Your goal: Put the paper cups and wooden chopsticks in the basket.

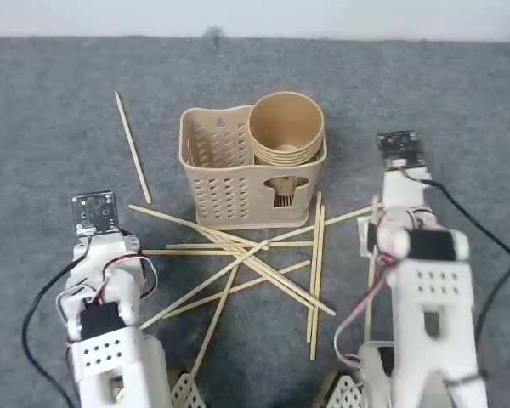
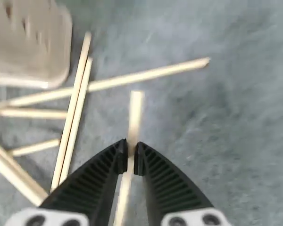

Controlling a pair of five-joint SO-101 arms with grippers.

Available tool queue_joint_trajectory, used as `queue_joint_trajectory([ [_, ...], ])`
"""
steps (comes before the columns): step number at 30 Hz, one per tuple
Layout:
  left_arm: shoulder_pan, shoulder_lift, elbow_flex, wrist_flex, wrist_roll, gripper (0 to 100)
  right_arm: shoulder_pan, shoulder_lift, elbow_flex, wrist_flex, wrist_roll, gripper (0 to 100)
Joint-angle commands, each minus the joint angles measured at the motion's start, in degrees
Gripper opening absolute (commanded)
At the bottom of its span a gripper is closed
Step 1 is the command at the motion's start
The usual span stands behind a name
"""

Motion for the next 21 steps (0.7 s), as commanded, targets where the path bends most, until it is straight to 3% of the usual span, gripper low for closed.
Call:
queue_joint_trajectory([
  [1, 0.44, -0.44, -0.22, -1.41, -0.53, 1, 1.8, -9.36, -4.31, -2.15, 0.35, 0.7],
  [11, 0.44, -0.44, -0.22, -1.41, -0.53, 1, -1.63, -15.43, -20.75, -6.55, -13.01, 0.7],
  [16, 0.44, -0.44, -0.22, -1.41, -0.53, 1, -4.18, -15.96, -24.18, -19.03, -21.27, 0.7],
  [21, 0.44, -0.44, -0.22, -1.41, -0.53, 1, -9.54, -15.34, -26.73, -33.54, -23.03, 0.7],
])
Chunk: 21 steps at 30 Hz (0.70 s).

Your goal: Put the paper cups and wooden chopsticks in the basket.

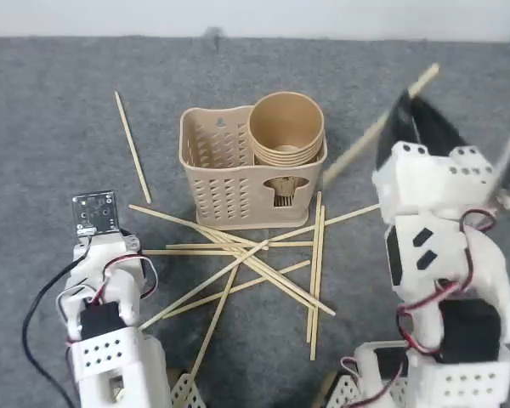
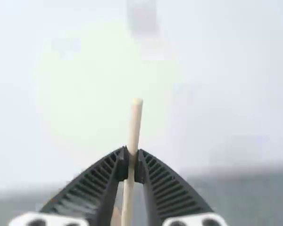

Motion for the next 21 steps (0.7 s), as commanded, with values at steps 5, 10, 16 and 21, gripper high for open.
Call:
queue_joint_trajectory([
  [5, 0.35, -0.44, -0.22, -1.41, -0.53, 1, -9.45, 4.53, -9.41, -13.67, 1.23, 0.7],
  [10, 0.44, -0.44, -0.22, -1.58, -0.53, 1, -11.74, 14.37, -16.09, -14.29, 1.14, 0.7],
  [16, 0.44, -0.44, -0.22, -1.67, -0.53, 1, -15.16, 26.24, -24.79, -14.29, 1.05, 0.7],
  [21, 0.44, -0.53, -0.22, -1.67, -0.53, 1, -18.77, 33.71, -29.98, -14.2, 1.05, 0.7],
])
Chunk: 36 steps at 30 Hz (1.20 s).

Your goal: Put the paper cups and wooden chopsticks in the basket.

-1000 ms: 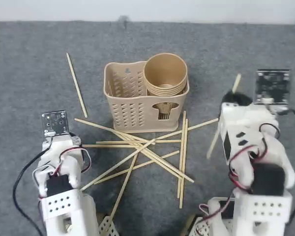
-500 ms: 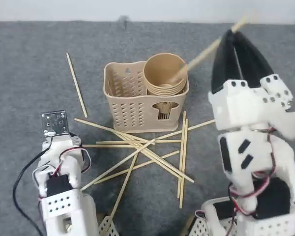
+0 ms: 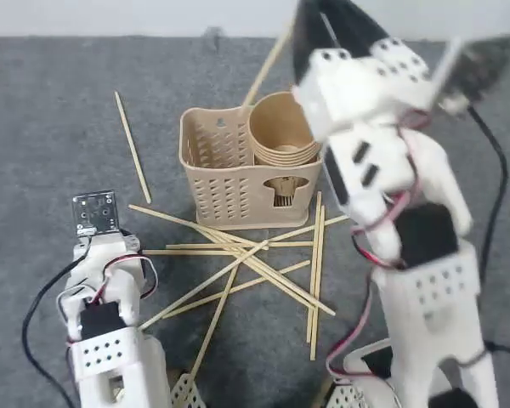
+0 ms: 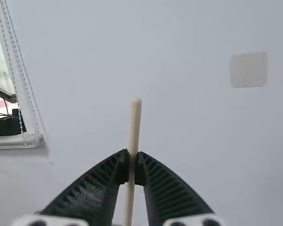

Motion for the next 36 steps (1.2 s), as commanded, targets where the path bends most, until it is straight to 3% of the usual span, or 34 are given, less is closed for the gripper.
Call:
queue_joint_trajectory([
  [1, 0.44, -0.53, -0.22, -1.67, -0.53, 1, -2.42, 3.91, -5.19, -1.1, 1.05, 0.7],
  [17, 0.44, -0.53, -0.22, -1.76, -0.53, 1, -5.05, 15.08, -0.44, -0.75, 1.32, 1.3],
  [22, 0.44, -0.53, -0.22, -1.76, -0.53, 1, -5.76, 14.64, 0.18, 1.89, 1.41, 10.3],
  [30, 0.44, -0.53, -0.22, -1.76, -0.53, 1, -5.85, 9.89, -0.88, 10.51, 1.49, 10.4],
  [36, 0.44, -0.53, -0.22, -1.76, -0.53, 1, -4.53, 1.36, -0.7, 23.78, 1.41, 10.4],
])
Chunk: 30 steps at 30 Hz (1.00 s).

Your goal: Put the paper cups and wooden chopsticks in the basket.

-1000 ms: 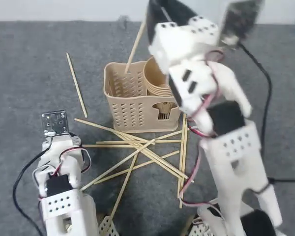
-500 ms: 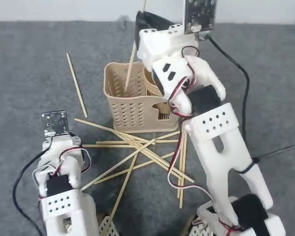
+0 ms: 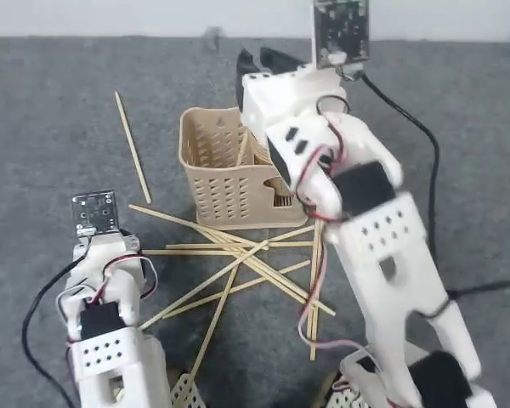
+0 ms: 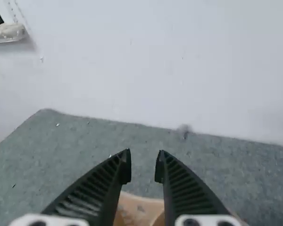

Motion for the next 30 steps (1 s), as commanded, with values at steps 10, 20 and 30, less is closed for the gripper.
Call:
queue_joint_trajectory([
  [10, 0.35, -0.53, -0.22, -1.76, -0.53, 1, 10.15, -15.16, -1.14, 33.27, 1.41, 10.4],
  [20, 0.26, -0.53, -0.31, -1.76, -0.53, 1, 15.43, -18.51, 17.76, 44.7, 11.52, 0.8],
  [30, 0.09, -0.53, -0.57, -1.67, -0.09, 1, 29.41, -23.69, 49.85, 23.16, 17.85, 0.8],
])
